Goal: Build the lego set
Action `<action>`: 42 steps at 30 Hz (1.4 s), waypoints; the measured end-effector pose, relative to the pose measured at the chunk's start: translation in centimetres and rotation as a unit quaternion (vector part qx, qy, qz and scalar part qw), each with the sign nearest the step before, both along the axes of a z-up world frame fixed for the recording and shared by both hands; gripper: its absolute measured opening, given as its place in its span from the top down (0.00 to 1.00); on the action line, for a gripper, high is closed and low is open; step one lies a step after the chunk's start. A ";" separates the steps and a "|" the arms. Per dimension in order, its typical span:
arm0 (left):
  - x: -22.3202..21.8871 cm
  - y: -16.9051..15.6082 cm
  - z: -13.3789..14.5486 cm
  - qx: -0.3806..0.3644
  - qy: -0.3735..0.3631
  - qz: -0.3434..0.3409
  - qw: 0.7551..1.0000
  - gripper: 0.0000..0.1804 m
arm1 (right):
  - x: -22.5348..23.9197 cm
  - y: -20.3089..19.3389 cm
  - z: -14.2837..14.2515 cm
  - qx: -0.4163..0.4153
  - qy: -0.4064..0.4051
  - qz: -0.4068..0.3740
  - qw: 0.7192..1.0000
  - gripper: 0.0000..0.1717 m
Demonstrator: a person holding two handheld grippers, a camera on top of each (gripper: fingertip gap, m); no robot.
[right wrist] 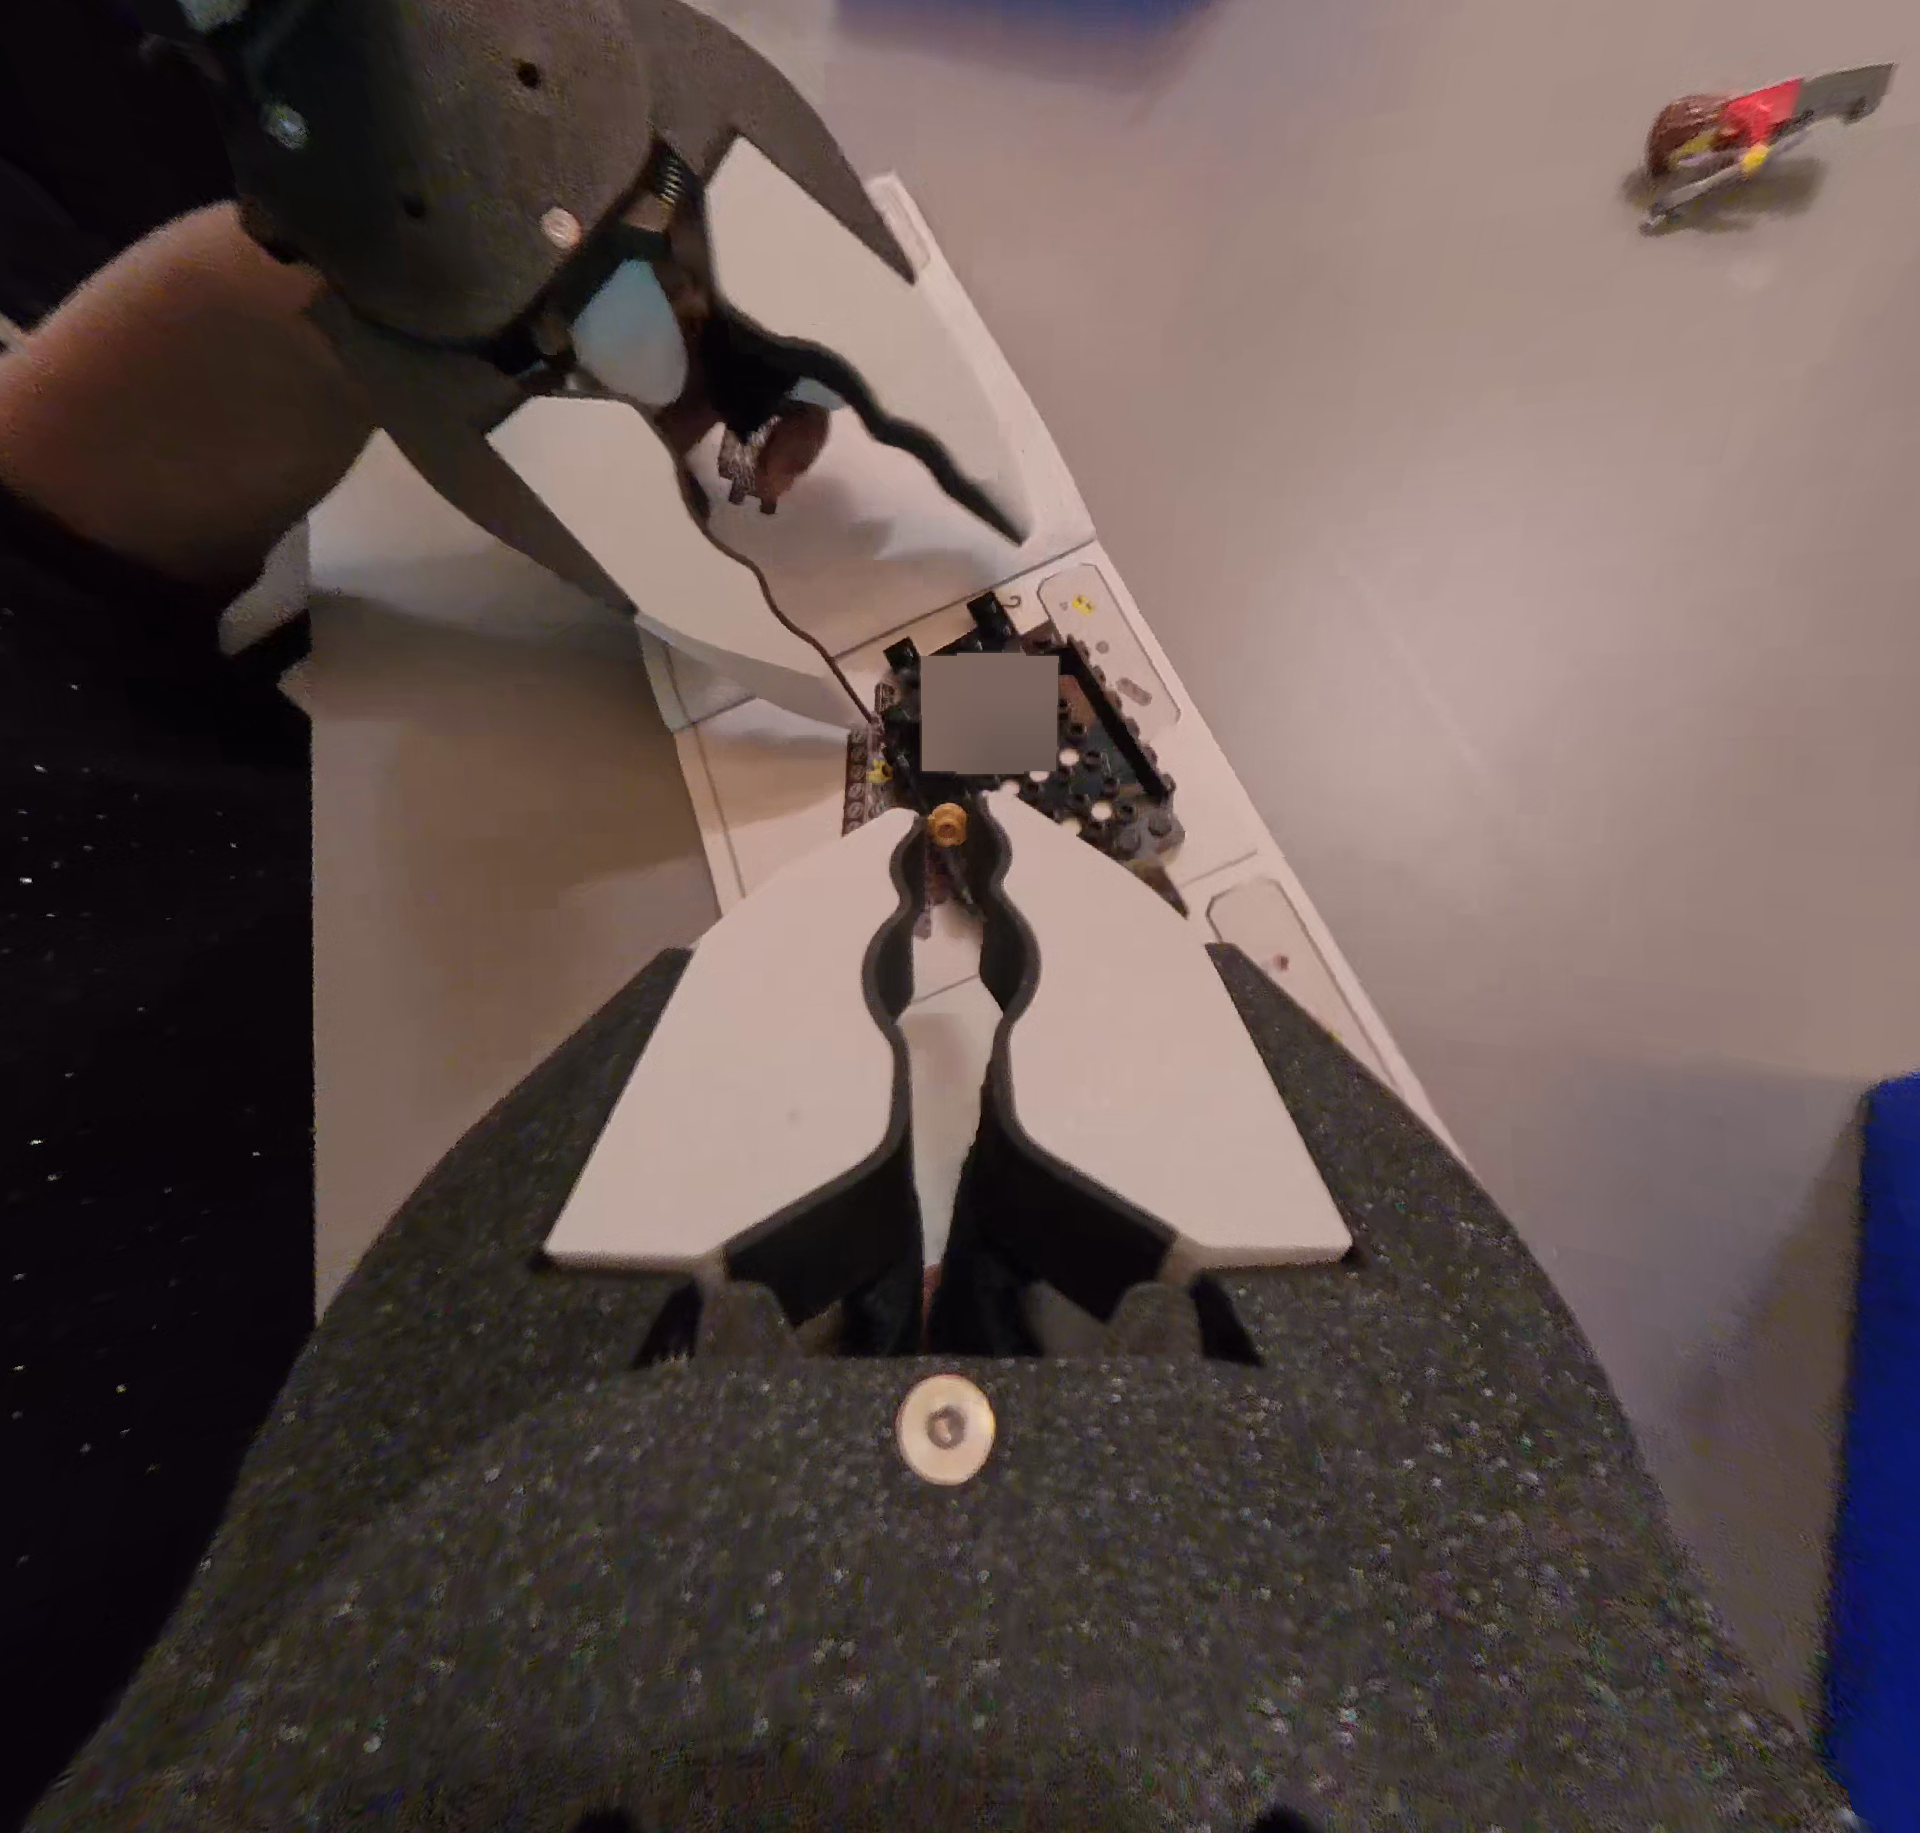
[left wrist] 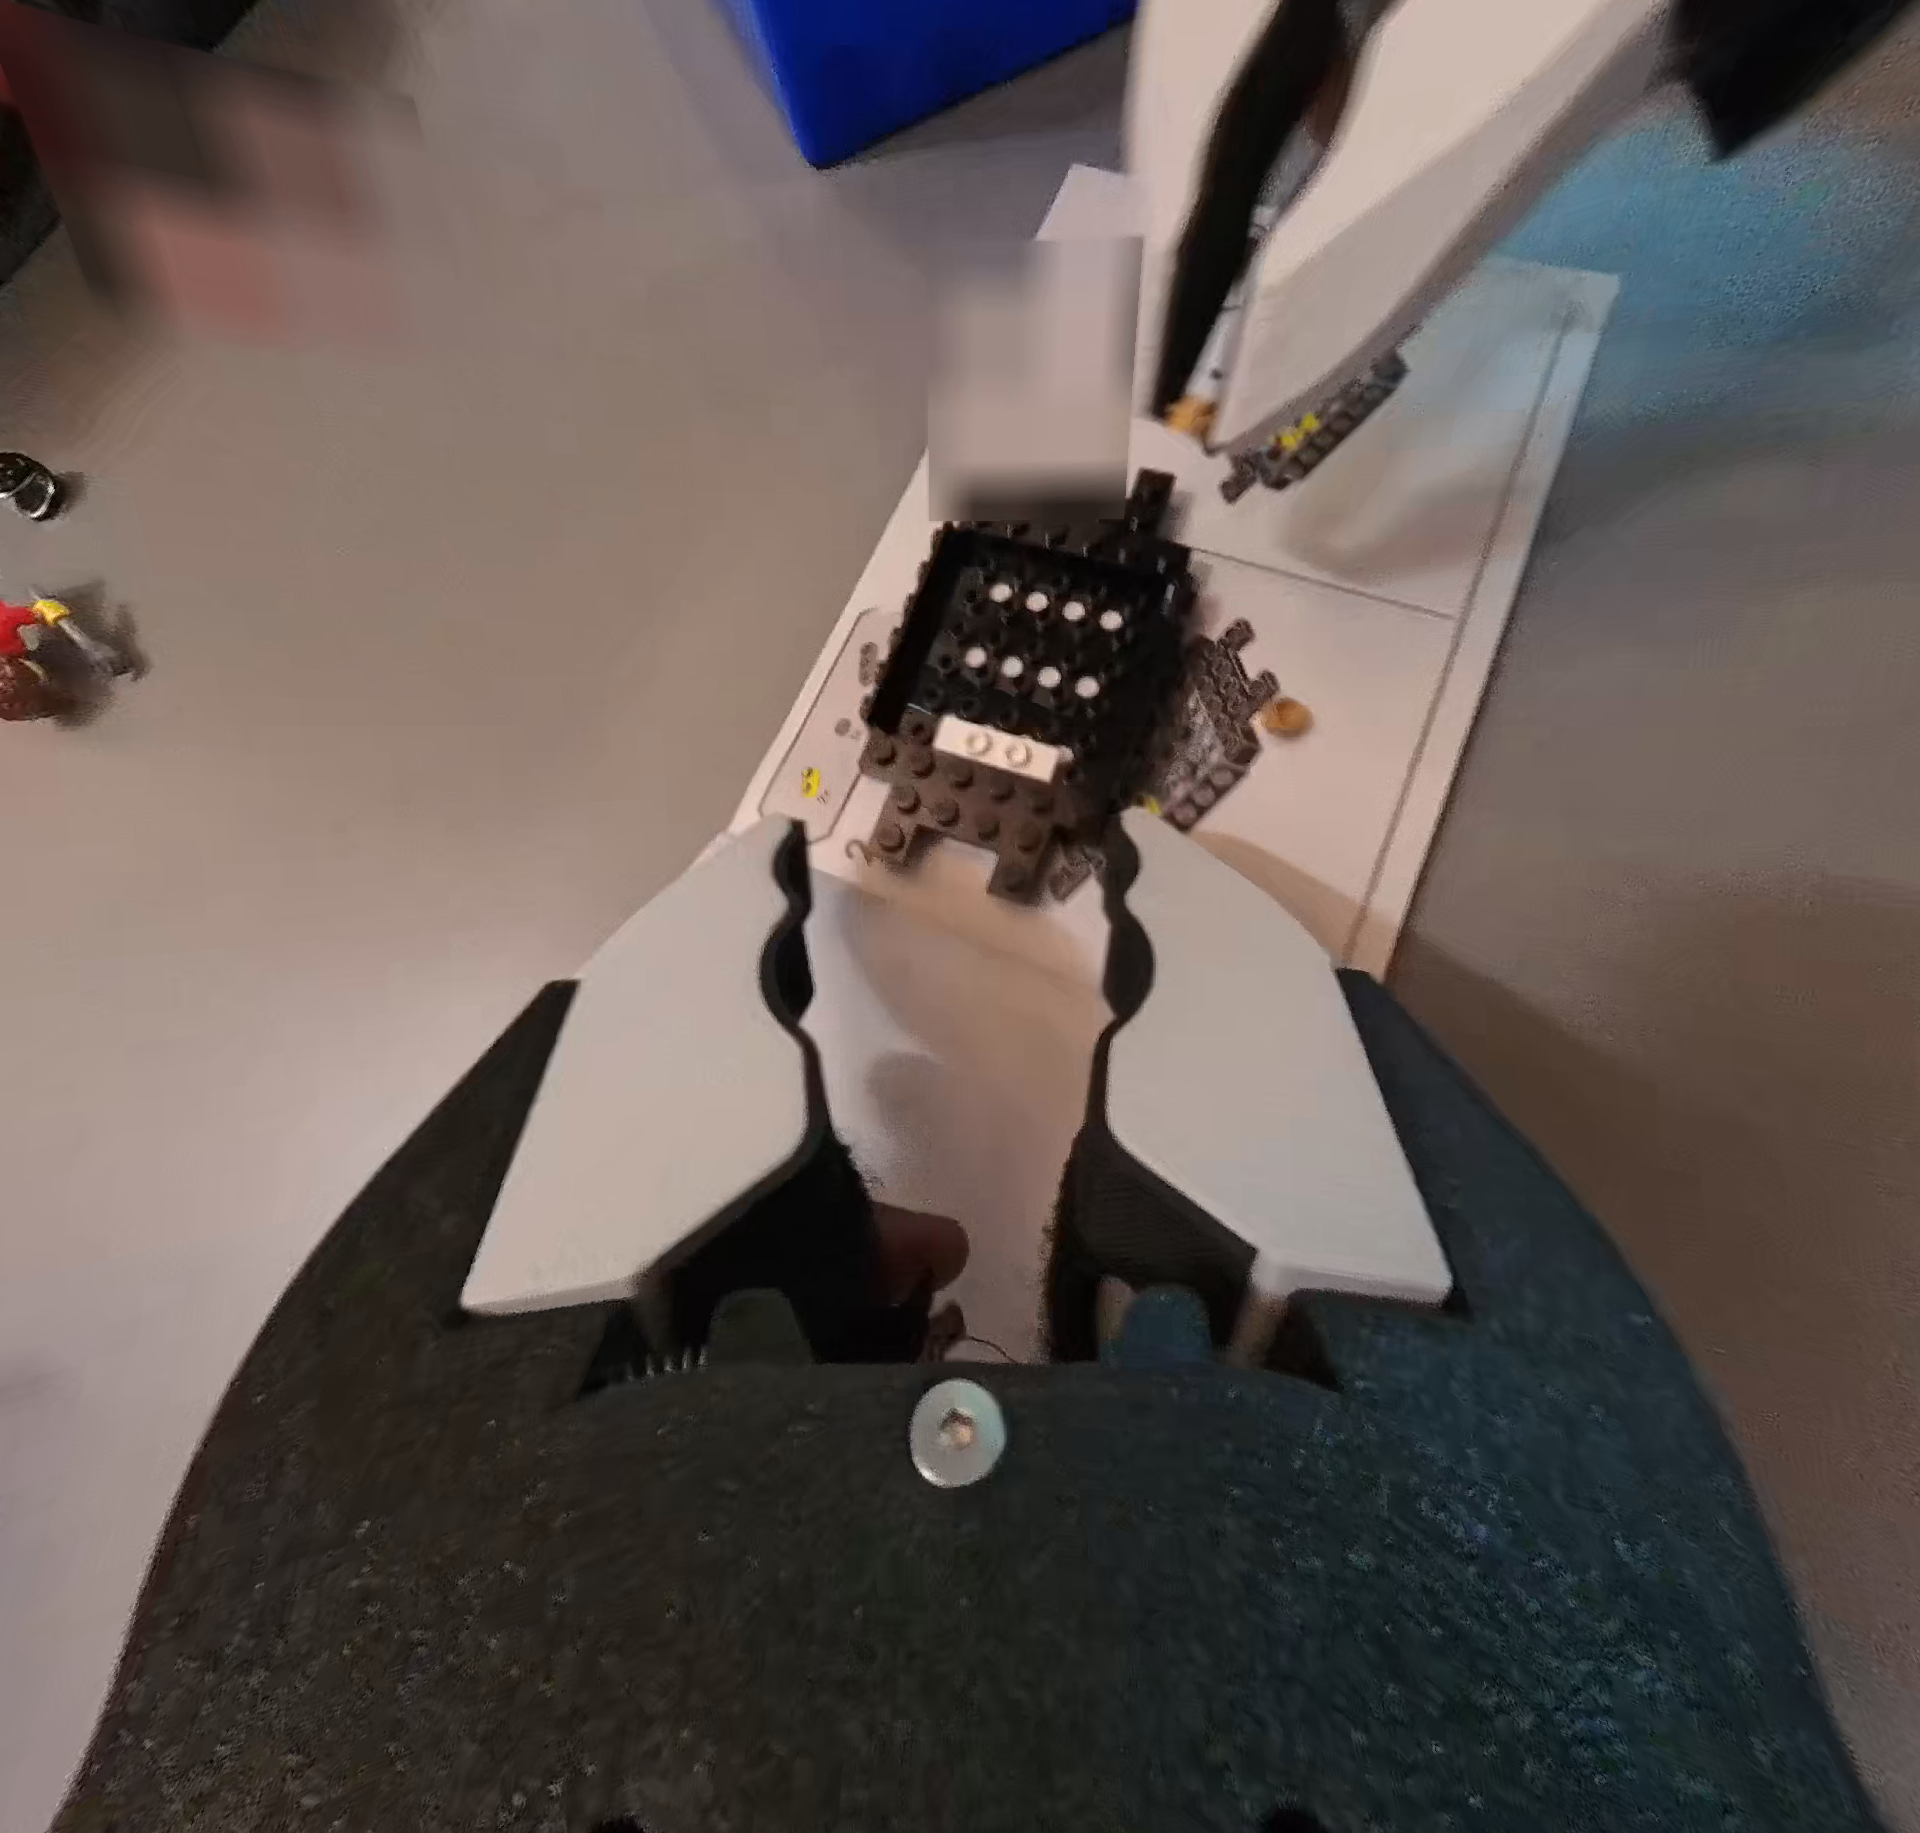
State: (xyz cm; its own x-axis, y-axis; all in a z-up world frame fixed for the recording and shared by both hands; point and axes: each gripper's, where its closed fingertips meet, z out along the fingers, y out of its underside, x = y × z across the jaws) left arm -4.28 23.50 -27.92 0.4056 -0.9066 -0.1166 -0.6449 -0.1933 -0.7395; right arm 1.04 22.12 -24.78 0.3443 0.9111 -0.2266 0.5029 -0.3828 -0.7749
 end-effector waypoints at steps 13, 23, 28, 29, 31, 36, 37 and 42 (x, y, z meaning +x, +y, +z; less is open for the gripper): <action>-1.0 -1.3 1.5 0.026 -0.093 -0.005 0.995 0.81 | -3.9 2.8 -3.2 0.059 -0.185 0.083 0.977 0.96; -1.2 -1.5 2.2 0.028 -0.122 -0.011 0.992 0.80 | -4.3 3.2 -3.8 0.074 -0.207 0.077 0.973 0.96; -1.0 -1.6 1.8 0.027 -0.108 -0.016 0.994 0.80 | -4.4 3.2 -3.8 0.071 -0.201 0.072 0.974 0.96; -1.0 -1.6 1.8 0.027 -0.106 -0.018 0.994 0.80 | -4.3 3.2 -3.8 0.070 -0.199 0.071 0.975 0.96; -1.0 -1.7 1.7 0.027 -0.104 -0.019 0.994 0.80 | -4.3 3.2 -3.8 0.066 -0.195 0.068 0.976 0.96; -1.0 -1.7 1.7 0.027 -0.102 -0.020 0.994 0.81 | -4.4 3.2 -3.8 0.067 -0.186 0.065 0.978 0.93; -1.0 -1.7 1.6 0.027 -0.102 -0.020 0.994 0.81 | -4.4 3.2 -3.8 0.068 -0.185 0.065 0.978 0.93; -1.0 -1.8 1.6 0.026 -0.102 -0.022 0.994 0.81 | -4.5 2.9 -3.8 0.067 -0.184 0.070 0.978 0.90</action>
